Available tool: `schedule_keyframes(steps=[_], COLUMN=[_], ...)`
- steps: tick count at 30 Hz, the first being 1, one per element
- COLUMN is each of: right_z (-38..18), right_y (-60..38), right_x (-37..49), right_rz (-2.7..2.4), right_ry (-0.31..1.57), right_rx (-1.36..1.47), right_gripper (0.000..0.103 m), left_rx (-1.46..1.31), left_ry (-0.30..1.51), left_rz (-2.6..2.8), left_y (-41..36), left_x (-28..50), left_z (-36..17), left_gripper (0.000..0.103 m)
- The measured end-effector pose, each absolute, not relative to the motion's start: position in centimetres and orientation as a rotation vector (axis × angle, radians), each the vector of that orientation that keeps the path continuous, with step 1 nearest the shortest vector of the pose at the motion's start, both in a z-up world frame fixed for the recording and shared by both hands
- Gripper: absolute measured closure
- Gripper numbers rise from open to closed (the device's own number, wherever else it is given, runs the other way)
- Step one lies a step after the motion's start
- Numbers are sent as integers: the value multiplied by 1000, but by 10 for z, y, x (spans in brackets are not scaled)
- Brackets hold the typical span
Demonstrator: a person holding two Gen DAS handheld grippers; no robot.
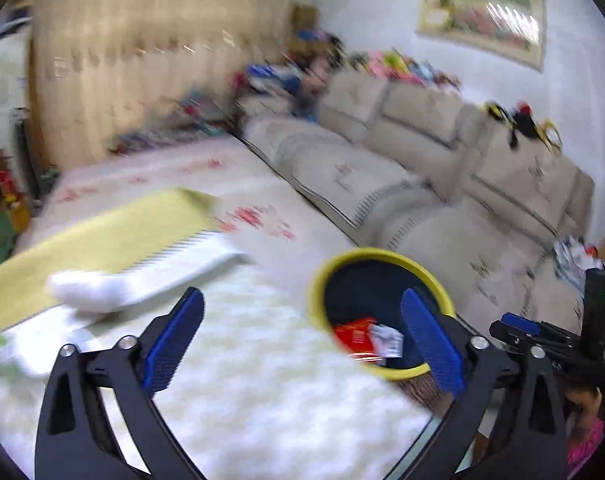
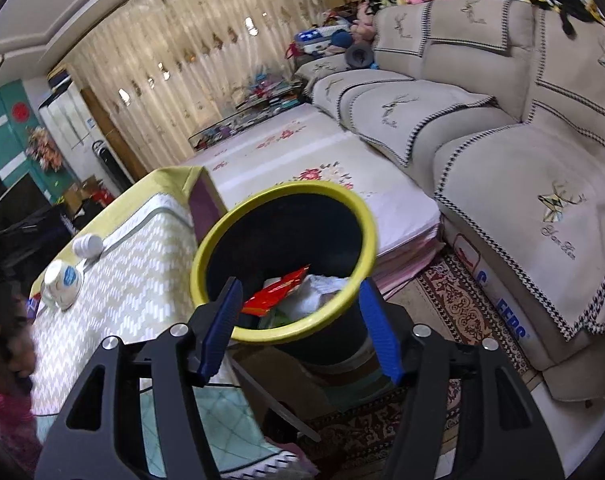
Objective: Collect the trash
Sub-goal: 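Grasp the upturned white cup with the right gripper and lift it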
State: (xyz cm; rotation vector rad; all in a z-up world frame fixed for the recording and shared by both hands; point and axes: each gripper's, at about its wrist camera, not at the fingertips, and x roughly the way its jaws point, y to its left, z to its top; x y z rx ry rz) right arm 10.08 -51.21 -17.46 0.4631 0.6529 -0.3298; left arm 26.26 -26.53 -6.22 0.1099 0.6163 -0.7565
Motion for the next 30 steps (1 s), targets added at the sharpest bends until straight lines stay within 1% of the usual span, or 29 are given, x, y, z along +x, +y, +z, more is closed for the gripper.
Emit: schedule_keyframes(steps=[2,3,8,13,17,18,20,26,30], right_z=[-174,-172,-162,-149,-135,-132,-128,-135,-147], right_y=[-496,-486,-423,-344,-284,-269,-246,-200,-192], right_x=[115,123,169,222,261,271,291,349,378], right_rz=[-295,-273,-129,54,196,227,281,340,334], right_ry=[670,678,704,729,734,734,735,767,810], right_rx=[440,423,344,238,169,153,127,45,53], right_gripper=[44,44,44,44,44,40,38,38,36], left_rx=[42,23,-22,-11,-52,-67,-89,-13,18], left_ry=[583,576,523,511,535,540,565,574,575], left_rz=[-677,-651,-380,-191,-129,-132,-131,-121,-133], left_y=[-204,-186,-61,21,53,57,64,40,29], left_x=[260,260,260,264,273,271,275,272,269], left_z=[-54,-52,-63,-86,-105,-107,-115,-126,-126], left_gripper=[5,5,5,5,5,5,5,5,5])
